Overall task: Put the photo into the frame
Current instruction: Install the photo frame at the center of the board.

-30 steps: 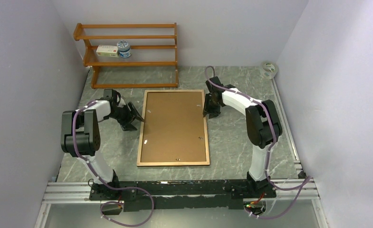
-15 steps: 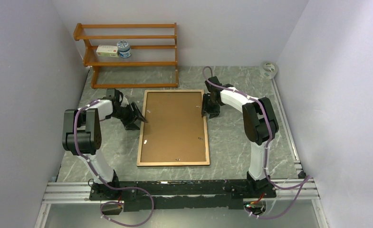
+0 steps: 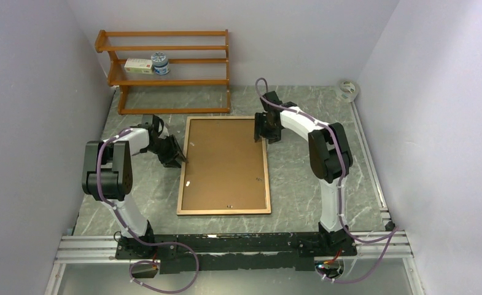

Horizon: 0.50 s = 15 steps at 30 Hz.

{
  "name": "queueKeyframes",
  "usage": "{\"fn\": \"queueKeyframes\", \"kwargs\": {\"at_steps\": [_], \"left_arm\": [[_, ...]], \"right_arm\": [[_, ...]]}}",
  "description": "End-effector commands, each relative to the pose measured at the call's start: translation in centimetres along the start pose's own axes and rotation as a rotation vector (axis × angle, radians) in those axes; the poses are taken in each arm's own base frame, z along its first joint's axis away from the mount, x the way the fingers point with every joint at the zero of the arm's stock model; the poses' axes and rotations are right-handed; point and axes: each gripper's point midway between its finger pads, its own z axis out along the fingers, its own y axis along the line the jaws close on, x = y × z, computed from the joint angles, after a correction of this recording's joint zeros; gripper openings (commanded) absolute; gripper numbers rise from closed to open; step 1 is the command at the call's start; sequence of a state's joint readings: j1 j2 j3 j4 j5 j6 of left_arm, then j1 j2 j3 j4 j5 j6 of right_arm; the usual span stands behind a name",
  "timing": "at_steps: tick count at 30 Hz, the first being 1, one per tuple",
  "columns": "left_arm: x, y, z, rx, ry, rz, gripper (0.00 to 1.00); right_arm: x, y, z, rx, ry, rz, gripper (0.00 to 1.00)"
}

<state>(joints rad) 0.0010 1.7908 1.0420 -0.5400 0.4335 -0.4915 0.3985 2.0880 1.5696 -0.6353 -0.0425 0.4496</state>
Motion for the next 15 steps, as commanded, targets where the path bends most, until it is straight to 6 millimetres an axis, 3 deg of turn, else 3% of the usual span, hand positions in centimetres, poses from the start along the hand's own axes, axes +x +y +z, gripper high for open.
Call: {"fn": "queueKeyframes", "kwargs": {"at_steps": [1,6,15], "left_arm": [[0.6,1.9,0.6,-0.118,0.009,0.032,0.45],[0.5,1.8,0.6,-0.117,0.01,0.031,0.45],[0.6,1.7,0.8,-0.112,0.017,0.023,0.43]], "right_arm": [[-2.6,0.9,0.3,0.012,-0.058,-0.05,0.62],[-3.2,0.3,1.5,0.063,-0.054,-0.055,0.61],[-2.4,-0.9,2.6,0.123,-0.032,-0.033,0.49]]}}
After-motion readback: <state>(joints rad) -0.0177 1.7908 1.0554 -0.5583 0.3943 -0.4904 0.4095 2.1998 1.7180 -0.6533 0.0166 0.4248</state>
